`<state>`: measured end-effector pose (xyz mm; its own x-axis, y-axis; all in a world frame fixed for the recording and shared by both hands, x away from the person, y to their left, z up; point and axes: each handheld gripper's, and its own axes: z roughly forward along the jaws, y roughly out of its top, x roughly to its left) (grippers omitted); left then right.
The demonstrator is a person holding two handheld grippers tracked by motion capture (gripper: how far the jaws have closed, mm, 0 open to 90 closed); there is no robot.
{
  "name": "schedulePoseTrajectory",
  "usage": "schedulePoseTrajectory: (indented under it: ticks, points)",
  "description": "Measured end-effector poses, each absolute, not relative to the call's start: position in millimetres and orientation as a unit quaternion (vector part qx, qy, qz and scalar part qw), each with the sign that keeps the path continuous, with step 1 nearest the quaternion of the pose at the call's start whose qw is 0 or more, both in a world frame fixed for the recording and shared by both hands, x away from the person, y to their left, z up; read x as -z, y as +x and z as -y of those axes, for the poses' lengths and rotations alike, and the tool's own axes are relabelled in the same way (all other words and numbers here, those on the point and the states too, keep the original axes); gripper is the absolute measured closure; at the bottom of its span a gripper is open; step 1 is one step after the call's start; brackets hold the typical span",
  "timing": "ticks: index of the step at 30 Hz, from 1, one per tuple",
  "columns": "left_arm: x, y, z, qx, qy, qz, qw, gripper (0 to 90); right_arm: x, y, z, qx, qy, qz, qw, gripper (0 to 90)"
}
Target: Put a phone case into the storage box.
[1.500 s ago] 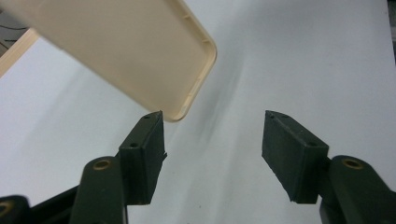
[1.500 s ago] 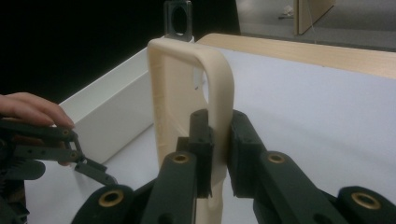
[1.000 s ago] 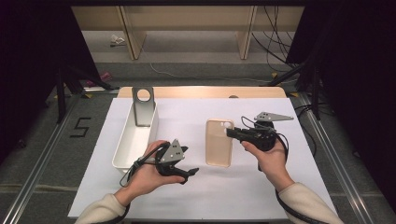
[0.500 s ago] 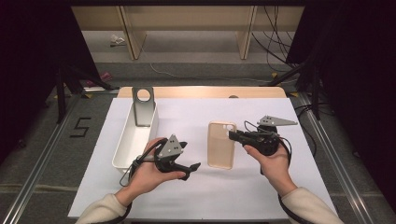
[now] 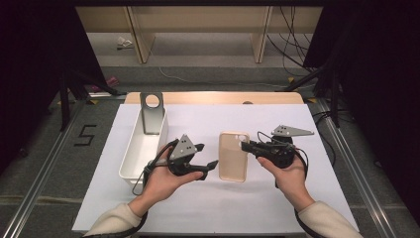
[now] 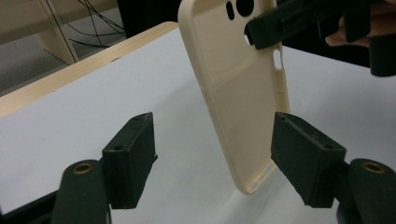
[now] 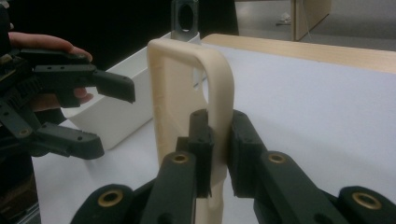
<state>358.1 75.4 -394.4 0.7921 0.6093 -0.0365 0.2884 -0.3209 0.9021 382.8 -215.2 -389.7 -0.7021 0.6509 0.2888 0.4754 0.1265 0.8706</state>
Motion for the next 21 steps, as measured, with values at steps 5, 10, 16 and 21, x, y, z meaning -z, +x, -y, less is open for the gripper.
schedulePoseTrajectory:
  ticks: [5,10,16,21]
  points:
    - [388.8,360.6,-68.1,-0.162,0.791,-0.286,0.516,35.4,390.5,382.7,214.2,-0.542,0.377,-0.747,0.080,81.5]
    - [385.0,364.4,-61.7,-0.167,0.787,-0.293,0.518,39.5,390.1,382.3,214.1,-0.543,0.376,-0.746,0.081,81.5]
    - [381.7,368.1,-58.3,-0.169,0.782,-0.298,0.520,42.7,390.0,382.3,214.0,-0.544,0.376,-0.746,0.080,81.5]
    - [381.2,371.2,-57.0,-0.171,0.779,-0.307,0.520,46.4,389.9,381.9,213.2,-0.545,0.376,-0.745,0.080,81.5]
